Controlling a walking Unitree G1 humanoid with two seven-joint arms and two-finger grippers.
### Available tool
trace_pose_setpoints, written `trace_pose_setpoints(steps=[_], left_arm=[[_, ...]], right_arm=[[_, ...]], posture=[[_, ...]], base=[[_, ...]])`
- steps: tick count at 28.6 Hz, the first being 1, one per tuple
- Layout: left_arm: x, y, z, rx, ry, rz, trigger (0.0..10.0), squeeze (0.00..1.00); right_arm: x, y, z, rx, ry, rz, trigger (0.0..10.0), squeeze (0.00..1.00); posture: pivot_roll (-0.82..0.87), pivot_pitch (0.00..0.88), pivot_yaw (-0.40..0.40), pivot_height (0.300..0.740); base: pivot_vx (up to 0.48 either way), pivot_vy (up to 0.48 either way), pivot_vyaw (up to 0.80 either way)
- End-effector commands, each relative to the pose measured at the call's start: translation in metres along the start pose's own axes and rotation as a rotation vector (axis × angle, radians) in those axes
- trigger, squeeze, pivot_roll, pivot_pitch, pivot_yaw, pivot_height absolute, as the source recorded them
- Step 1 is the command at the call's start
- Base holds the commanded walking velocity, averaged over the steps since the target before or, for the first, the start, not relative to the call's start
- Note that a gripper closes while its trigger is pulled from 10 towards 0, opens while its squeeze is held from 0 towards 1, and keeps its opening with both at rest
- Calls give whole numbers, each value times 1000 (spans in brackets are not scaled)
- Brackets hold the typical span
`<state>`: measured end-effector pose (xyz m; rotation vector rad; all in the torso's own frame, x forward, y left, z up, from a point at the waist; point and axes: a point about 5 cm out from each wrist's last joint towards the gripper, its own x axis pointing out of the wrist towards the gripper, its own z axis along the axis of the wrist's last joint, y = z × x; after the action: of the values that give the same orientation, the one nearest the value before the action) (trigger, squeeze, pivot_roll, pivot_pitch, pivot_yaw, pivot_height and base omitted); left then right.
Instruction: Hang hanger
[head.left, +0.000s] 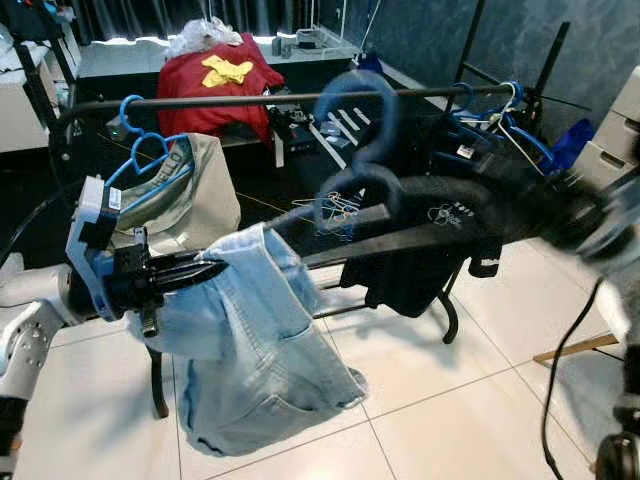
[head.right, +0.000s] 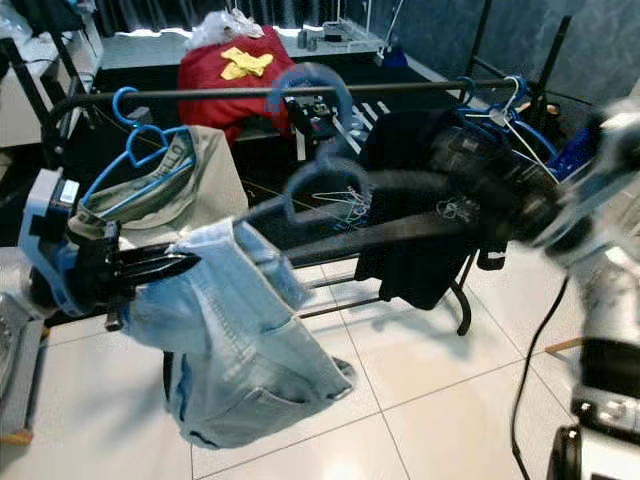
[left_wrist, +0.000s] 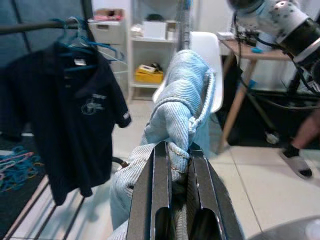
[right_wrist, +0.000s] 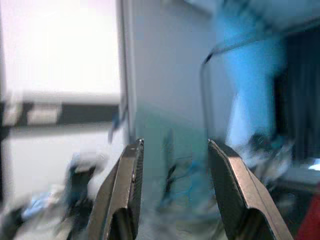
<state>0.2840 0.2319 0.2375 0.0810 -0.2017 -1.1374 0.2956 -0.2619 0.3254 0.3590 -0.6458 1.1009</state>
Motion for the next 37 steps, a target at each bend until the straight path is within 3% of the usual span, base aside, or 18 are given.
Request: trace_pose_setpoints(steps=[1,2,3,5,8,11,13,14,15,16,18,19,20,21,24,27,32,37], left_arm=[[-2,8,2,25,-47,71,0,0],[-2,8,2,25,-47,71,0,0],[-6,15,-1,26,-58,135,0,0],[-9,20,-4,27,-63,182,0,0],[-15,27,-9,34,-45,254,0,0],[-16,29,-11,36,-38,270,0,0],[-19,35,-7,12,-101,331,0,0],[-19,35,-7,12,-101,331,0,0],[-21,38,-3,-8,-159,354,0,0],[-22,39,4,-36,-234,347,0,0],[-22,39,4,-36,-234,347,0,0],[-22,36,11,-76,-303,296,0,0],[-22,36,11,-76,-303,296,0,0],[-20,32,13,-109,-327,216,0,0],[-18,28,14,-127,-322,148,0,0],[-13,17,9,-156,-246,23,0,0],[-4,5,7,-189,-178,-104,0,0],[1,-1,5,-191,-137,-164,0,0]], right_arm=[[-10,-10,36,-7,-282,-112,10000,0],[-10,-10,36,-7,-282,-112,10000,0],[-25,-18,55,-27,-438,-221,10000,0],[-37,-22,64,-44,-522,-303,10000,0],[-59,-27,64,-50,-551,-417,10000,0],[-64,-27,63,-46,-543,-432,10000,0],[-77,-23,38,-30,-345,-443,10000,0],[-77,-23,38,-30,-345,-443,10000,0],[-81,-17,13,1,-124,-415,10000,0],[-86,-6,-24,12,204,-370,10000,0],[-86,-6,-24,12,204,-370,10000,0],[-95,8,-64,57,476,-314,10000,0],[-95,8,-64,57,476,-314,10000,0],[-104,18,-95,84,611,-292,10000,0],[-110,24,-114,93,663,-289,10000,0],[-123,27,-139,-8,773,-275,10000,0],[-125,31,-149,-111,744,-213,10000,0],[-122,40,-157,-125,783,-108,10000,0]], posture=[[-179,75,-30,740],[-179,75,-30,740],[-179,75,-29,740],[-180,76,-28,740],[-178,77,-24,740],[-177,77,-25,740],[-175,76,-24,740],[-175,76,-24,740],[-178,74,-22,740],[-181,73,-20,740],[-181,73,-20,740],[-181,73,-20,740],[-181,73,-20,740],[-179,67,-20,740],[-178,66,-20,740],[-175,59,-22,740],[-182,55,-22,740],[-185,54,-21,740]], base=[[0,0,0],[0,0,0],[0,0,0],[0,0,0],[0,0,0],[0,0,0],[0,0,0],[0,0,0],[0,0,0],[0,0,0],[0,0,0],[0,0,0],[0,0,0],[0,0,0],[0,0,0],[0,0,0],[0,0,0],[0,0,0]])
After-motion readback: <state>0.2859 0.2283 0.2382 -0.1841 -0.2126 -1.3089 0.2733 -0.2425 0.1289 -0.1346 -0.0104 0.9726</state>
